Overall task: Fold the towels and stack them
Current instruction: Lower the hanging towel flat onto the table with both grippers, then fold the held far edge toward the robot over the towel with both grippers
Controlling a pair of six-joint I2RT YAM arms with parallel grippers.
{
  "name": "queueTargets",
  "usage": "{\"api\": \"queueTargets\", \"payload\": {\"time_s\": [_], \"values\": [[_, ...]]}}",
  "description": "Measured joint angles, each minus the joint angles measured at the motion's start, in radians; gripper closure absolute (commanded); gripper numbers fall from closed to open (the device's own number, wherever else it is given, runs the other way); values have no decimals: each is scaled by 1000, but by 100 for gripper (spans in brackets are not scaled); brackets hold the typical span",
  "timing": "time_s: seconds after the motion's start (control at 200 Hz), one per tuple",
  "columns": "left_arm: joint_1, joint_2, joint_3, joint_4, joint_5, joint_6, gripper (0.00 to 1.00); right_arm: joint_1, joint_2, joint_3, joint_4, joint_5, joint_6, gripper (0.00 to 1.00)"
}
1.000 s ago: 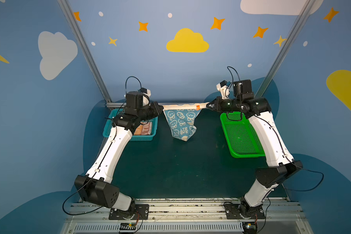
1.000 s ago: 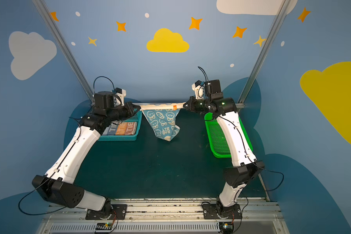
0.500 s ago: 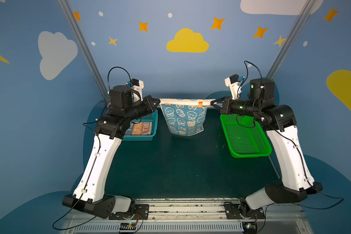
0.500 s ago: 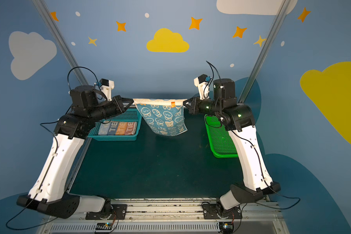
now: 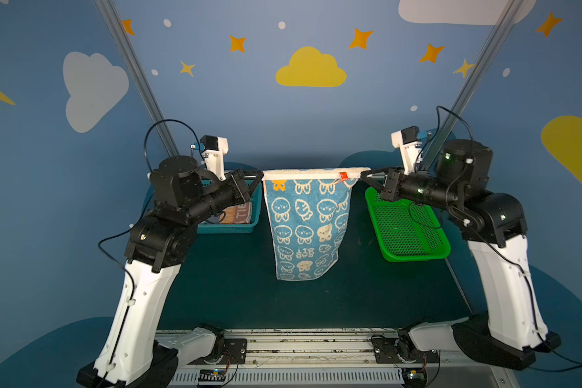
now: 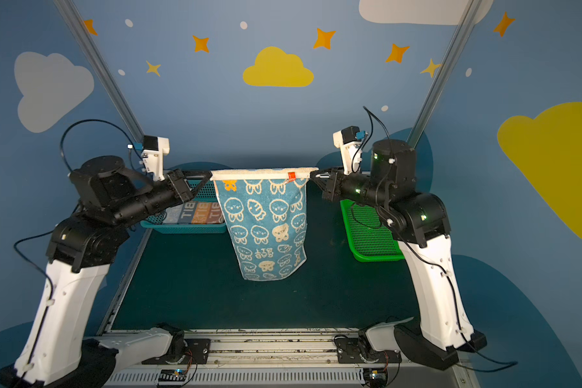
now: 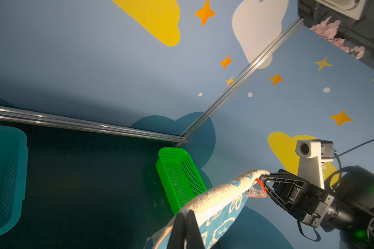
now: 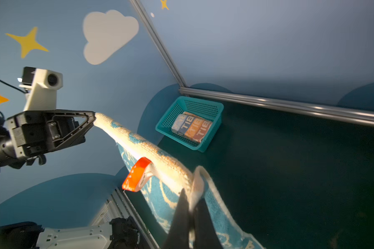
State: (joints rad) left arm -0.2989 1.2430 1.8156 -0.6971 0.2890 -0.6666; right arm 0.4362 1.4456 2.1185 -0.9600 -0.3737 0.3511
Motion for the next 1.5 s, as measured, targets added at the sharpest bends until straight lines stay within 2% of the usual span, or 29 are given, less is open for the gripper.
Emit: {"api": "queueTargets", "payload": {"time_s": [0.185, 0.35, 0.521, 0.786, 0.951, 1.111, 1.502], "values": [[73, 209, -97, 90, 9, 0, 97, -41, 252, -19, -29, 18, 48, 100], [106, 440, -112, 153, 19, 9, 97, -65, 457, -20, -46, 26, 63, 100], [109, 628, -81, 184, 20, 29, 97, -103, 630, 37, -50, 5, 63, 100], [109, 800, 23, 200, 6, 80, 97, -135, 858, 153, -48, -43, 63, 100], [108, 805, 2, 216, 6, 100, 97, -139, 878, 157, -64, -66, 63, 100], [106, 734, -172, 247, 7, 104, 97, -138, 843, 107, -97, -77, 64, 100], [49, 403, -583, 284, -24, 110, 97, -63, 550, -413, -85, -75, 87, 100]]}}
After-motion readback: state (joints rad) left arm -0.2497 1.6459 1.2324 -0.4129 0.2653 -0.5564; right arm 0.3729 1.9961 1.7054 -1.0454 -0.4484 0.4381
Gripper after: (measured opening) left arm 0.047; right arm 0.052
